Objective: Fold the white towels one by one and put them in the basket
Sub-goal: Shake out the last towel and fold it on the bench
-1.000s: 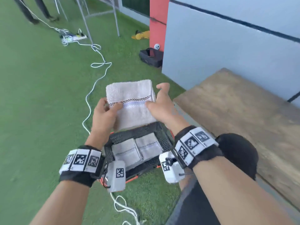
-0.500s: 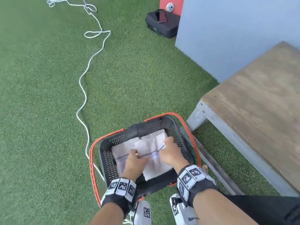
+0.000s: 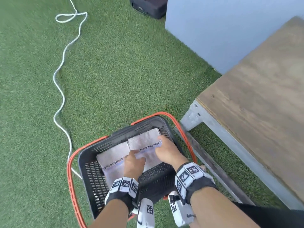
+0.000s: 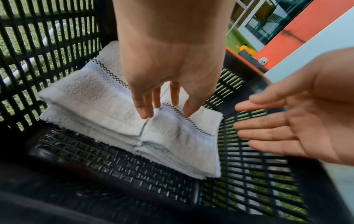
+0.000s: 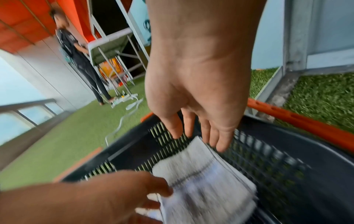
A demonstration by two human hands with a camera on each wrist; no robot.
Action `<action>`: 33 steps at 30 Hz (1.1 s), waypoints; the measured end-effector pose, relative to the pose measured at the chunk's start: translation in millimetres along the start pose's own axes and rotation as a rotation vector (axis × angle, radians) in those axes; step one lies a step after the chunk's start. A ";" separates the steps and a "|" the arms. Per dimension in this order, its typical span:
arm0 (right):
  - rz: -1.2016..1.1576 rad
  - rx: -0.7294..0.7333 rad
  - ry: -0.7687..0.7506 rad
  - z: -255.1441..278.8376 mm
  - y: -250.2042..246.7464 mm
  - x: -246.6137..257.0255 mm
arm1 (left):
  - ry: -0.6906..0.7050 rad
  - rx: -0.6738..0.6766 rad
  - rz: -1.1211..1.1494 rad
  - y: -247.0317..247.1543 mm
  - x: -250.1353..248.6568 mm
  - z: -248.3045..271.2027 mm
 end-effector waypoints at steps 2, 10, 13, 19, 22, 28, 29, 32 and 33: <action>0.013 -0.010 -0.034 10.2 -4.2 16.0 | 0.024 -0.009 0.057 -3.1 -6.6 9.0; 0.119 -0.197 -0.326 125.6 -67.2 133.2 | 0.394 -0.114 0.227 -79.7 -120.7 108.9; 0.112 -0.311 -0.415 190.0 -104.9 153.3 | 0.558 -0.103 0.211 -101.6 -176.4 168.8; -0.075 -0.570 -0.553 320.4 -184.7 126.4 | 0.879 -0.004 0.053 -94.9 -282.5 293.9; -0.203 -0.742 -0.573 379.9 -220.0 75.5 | 1.013 0.048 -0.098 -58.5 -329.2 350.8; -0.352 -0.923 -0.428 465.0 -260.8 -69.6 | 1.185 0.182 -0.430 69.7 -384.0 448.3; -0.373 -0.954 -0.395 475.1 -265.4 -98.0 | 1.209 0.211 -0.475 96.3 -385.9 462.0; -0.423 -1.046 -0.255 498.9 -272.4 -182.8 | 1.279 0.278 -0.632 175.0 -379.5 495.8; -0.425 -1.067 -0.199 506.1 -272.2 -209.8 | 1.296 0.298 -0.685 199.4 -374.2 504.3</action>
Point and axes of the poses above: each hand's wrist, its own z-axis away from the middle knuckle, its own y-axis out of the palm, x = y × z, the point moved 10 cm from there along -z, towards the middle knuckle, and after that the axes turned 4 degrees about x, right-handed, at the moved point
